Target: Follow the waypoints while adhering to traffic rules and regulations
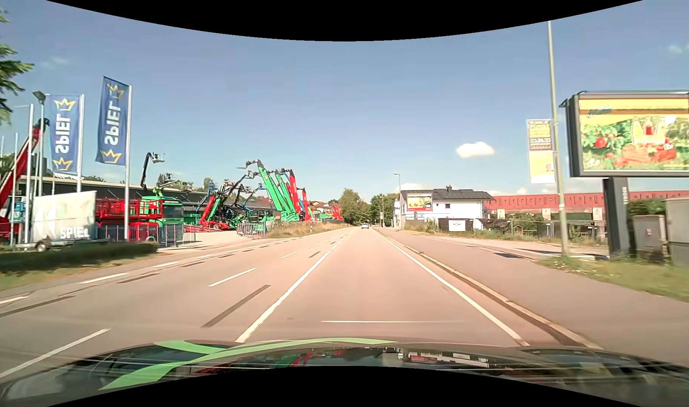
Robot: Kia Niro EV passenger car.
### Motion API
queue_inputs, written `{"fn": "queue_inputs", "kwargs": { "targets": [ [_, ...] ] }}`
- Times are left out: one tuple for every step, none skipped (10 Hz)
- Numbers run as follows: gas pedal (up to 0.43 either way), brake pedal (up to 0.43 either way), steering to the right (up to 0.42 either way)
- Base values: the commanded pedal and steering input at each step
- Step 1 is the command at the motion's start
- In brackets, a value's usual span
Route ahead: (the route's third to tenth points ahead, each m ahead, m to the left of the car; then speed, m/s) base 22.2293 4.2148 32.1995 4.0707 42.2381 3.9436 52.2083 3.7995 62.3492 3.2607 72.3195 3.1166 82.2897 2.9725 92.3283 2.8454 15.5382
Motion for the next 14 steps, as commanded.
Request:
{"fn": "queue_inputs", "kwargs": {
  "targets": [
    [0.22,0.0,-0.003],
    [0.22,0.0,-0.002],
    [0.22,0.0,-0.003],
    [0.228,0.0,-0.003],
    [0.24,0.0,-0.003],
    [0.24,0.0,-0.003],
    [0.24,0.0,-0.002],
    [0.24,0.0,-0.003],
    [0.24,0.0,-0.003],
    [0.24,0.0,-0.003],
    [0.24,0.0,-0.002],
    [0.228,0.0,-0.003],
    [0.197,0.0,-0.002],
    [0.189,0.0,-0.003]
  ]
}}
